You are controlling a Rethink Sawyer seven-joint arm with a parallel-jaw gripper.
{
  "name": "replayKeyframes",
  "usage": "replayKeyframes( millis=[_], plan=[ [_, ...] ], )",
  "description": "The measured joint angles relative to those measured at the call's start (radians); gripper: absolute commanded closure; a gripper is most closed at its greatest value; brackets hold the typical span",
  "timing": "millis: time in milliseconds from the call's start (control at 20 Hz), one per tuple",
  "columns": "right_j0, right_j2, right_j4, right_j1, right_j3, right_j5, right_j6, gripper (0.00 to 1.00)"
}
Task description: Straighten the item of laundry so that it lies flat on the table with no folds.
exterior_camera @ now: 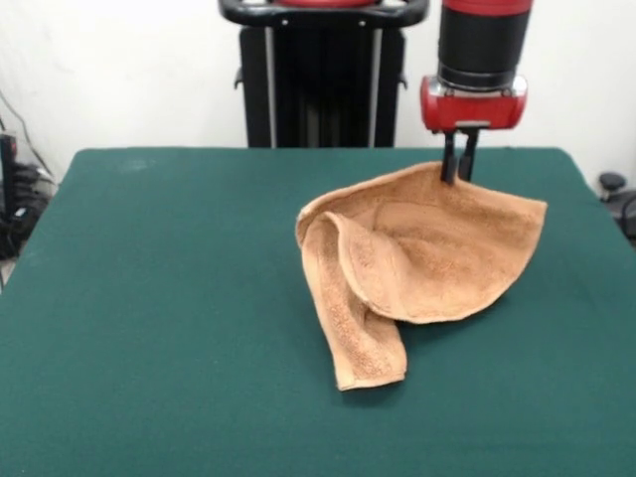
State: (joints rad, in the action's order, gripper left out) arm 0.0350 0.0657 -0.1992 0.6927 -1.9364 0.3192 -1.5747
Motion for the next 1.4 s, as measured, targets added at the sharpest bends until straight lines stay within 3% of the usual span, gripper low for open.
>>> replayKeyframes(
  millis=[550,1400],
  plan=[
    [-0.062,0.000,0.017,-0.002,-0.084,-0.045,0.000,1.00],
    [-0.286,0.000,0.177,-0.030,-0.098,-0.085,0.000,1.00]
  ],
)
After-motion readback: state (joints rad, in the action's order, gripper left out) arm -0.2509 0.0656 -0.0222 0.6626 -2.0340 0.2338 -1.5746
